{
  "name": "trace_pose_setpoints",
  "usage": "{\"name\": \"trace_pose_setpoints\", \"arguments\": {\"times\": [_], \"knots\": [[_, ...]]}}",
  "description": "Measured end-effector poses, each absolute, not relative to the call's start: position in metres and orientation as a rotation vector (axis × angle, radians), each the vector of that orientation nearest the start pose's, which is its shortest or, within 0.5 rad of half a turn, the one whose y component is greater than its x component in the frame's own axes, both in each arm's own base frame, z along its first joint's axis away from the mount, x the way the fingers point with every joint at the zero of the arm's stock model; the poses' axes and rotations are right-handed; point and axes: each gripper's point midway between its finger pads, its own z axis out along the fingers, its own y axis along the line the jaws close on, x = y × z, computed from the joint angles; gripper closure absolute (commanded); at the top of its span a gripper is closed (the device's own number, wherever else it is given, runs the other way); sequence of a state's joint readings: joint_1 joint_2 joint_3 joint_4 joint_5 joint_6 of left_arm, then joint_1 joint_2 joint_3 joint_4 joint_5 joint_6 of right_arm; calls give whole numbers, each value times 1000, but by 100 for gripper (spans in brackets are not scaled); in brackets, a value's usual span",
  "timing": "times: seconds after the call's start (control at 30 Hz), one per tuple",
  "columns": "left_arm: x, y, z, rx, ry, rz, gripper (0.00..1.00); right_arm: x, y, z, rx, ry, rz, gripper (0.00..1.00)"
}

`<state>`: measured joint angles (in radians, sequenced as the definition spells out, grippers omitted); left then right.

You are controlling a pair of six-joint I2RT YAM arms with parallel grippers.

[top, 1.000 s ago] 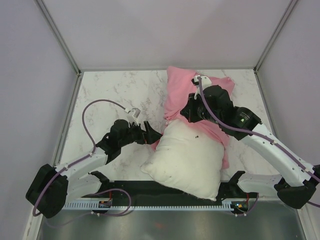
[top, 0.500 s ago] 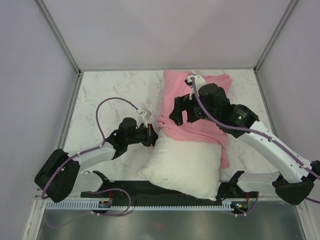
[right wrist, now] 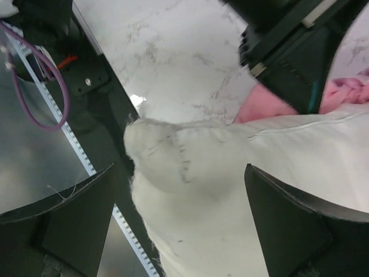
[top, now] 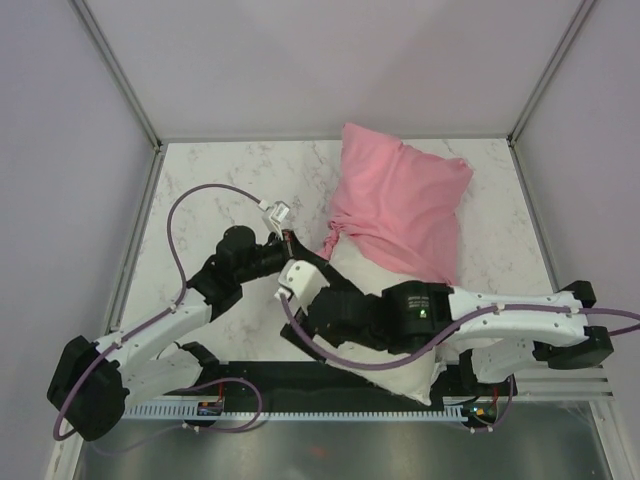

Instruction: Put the pillow into the pillowcase

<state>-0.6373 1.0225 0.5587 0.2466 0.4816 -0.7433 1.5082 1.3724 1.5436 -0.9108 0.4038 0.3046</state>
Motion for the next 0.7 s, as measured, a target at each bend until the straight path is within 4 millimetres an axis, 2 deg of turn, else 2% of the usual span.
{"name": "trace_pose_setpoints", "arguments": {"times": [0.1, 0.2, 0.23, 0.27, 0.3, 0.37, 0.4, 0.47, 0.57, 0.63, 0.7], "knots": [[205, -287, 221, 276, 1962, -1398, 98, 62, 345, 262, -1193, 1981, 400, 2], [200, -291, 233, 289, 1946, -1431, 98, 77, 330, 247, -1135, 1977, 239, 3], [198, -291, 235, 292, 1944, -1437, 98, 85, 324, 243, -1112, 1980, 188, 8], [195, -290, 238, 295, 1938, -1443, 98, 95, 317, 236, -1079, 1987, 130, 17], [193, -289, 241, 297, 1933, -1444, 98, 105, 311, 230, -1044, 1994, 76, 44], [188, -286, 242, 292, 1946, -1438, 98, 132, 296, 220, -934, 2024, -11, 66], [187, -283, 243, 283, 1950, -1428, 98, 150, 288, 216, -858, 2049, -38, 82], [188, -278, 242, 254, 1963, -1400, 98, 190, 265, 211, -669, 2098, -53, 99], [188, -272, 240, 227, 1979, -1371, 98, 241, 221, 222, -373, 2115, -33, 100], [187, -269, 241, 217, 1977, -1361, 98, 260, 197, 233, -243, 2095, -14, 100], [187, -267, 243, 209, 1970, -1352, 98, 270, 189, 237, -196, 2087, 1, 100]]}}
